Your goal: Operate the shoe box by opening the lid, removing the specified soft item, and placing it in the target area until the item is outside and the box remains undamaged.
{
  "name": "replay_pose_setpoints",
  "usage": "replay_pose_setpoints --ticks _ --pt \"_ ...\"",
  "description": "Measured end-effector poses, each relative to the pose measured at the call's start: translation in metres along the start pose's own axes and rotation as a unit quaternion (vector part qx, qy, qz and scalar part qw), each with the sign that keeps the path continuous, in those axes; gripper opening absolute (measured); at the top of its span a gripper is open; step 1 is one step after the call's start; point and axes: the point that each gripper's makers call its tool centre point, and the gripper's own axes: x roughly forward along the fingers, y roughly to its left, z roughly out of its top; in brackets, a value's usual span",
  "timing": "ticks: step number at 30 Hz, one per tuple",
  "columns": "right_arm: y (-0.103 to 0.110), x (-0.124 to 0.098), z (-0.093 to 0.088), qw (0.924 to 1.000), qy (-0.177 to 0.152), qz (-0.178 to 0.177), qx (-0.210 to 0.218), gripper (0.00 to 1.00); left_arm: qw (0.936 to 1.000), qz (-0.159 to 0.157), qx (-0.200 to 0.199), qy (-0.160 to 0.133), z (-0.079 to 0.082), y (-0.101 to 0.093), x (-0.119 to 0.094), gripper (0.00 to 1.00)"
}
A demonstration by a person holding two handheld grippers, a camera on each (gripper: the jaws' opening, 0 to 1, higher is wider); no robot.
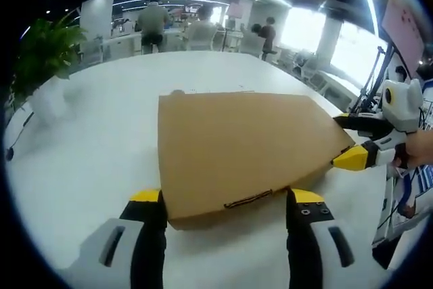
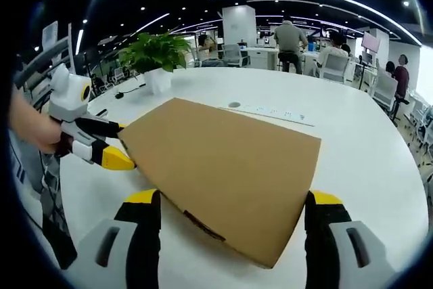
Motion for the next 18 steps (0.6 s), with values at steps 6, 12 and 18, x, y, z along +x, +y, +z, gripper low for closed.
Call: replay_pose_setpoints --ticks 6,12,18 --pt "0.003 -0.004 -0.002 1.0000 -0.006 0.000 0.006 0.89 1.0000 -0.001 0.000 0.003 -0.003 0.000 -0.004 0.72" --pt "0.004 -0.006 -0.015 0.9994 0.011 -0.004 0.031 0.82 1.0000 0.001 -0.008 -0.001 -0.004 -0.001 -0.007 0.72" --pt "0.005 -0.008 -0.016 0.9995 0.019 -0.017 0.018 0.78 0.9999 -0.001 -0.013 -0.002 -0.004 -0.001 -0.008 0.72"
